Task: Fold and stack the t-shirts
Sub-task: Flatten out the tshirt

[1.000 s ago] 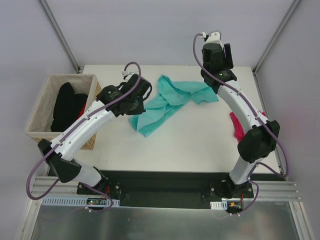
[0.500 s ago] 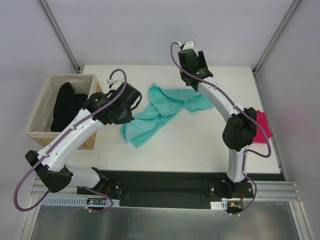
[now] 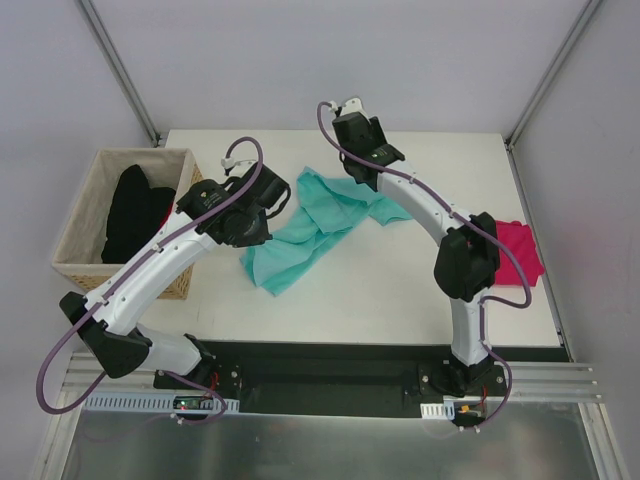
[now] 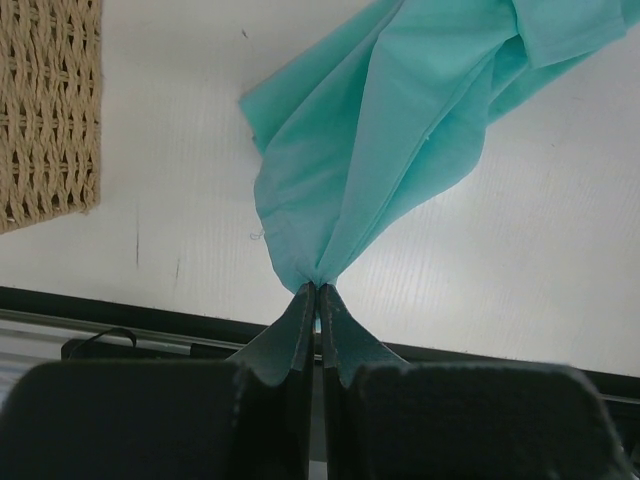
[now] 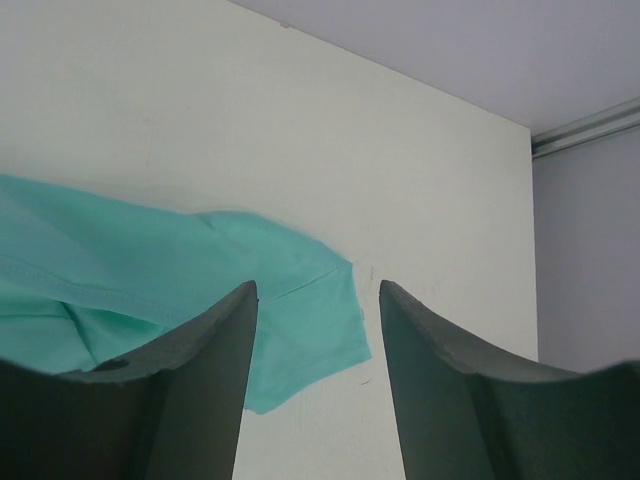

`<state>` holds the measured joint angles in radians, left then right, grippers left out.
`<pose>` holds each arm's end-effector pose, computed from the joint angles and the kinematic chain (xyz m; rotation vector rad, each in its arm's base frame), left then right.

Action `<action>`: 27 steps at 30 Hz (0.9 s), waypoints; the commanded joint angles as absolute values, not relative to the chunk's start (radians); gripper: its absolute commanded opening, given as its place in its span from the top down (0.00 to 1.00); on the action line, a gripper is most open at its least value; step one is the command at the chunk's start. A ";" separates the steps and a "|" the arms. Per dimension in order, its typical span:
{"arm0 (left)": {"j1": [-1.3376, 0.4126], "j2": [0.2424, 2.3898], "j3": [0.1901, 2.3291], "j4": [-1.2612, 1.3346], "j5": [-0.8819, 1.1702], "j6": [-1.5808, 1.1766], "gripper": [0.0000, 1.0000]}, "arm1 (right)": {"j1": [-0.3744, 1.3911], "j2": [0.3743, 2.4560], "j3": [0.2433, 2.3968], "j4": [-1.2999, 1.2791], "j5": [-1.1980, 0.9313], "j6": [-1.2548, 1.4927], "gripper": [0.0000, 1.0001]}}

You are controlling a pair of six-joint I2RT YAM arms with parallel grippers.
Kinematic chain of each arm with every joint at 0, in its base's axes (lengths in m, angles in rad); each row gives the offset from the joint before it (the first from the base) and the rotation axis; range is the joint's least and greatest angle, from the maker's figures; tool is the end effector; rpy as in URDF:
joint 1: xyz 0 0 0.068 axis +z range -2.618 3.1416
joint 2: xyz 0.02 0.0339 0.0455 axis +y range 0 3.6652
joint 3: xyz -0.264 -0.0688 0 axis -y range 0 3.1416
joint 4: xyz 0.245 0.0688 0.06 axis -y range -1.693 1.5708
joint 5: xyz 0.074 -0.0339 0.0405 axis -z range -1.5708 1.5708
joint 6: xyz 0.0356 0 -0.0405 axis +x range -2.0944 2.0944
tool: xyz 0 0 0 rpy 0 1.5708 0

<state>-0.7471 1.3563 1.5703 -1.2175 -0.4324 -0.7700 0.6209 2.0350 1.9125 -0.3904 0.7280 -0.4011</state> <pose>0.1918 -0.1573 0.3924 -0.1842 2.4386 -0.1003 0.4012 0.2578 0.3298 -0.5746 1.9123 -0.6131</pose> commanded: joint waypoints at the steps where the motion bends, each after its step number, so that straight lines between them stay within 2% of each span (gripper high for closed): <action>1: -0.755 1.359 1.609 -1.246 -0.469 -0.759 1.00 | 0.640 2.046 1.939 -0.406 0.672 -0.354 0.46; 7: -0.753 1.356 1.592 -1.246 -0.474 -0.764 1.00 | 0.667 2.089 1.994 -0.449 0.577 -0.285 0.54; 17: -0.732 1.356 1.585 -1.244 -0.476 -0.758 1.00 | 0.686 2.106 2.028 -0.442 0.298 -0.198 0.52; 27: -0.713 1.355 1.582 -1.244 -0.469 -0.741 1.00 | 0.548 2.141 2.056 -0.430 -0.061 -0.038 0.51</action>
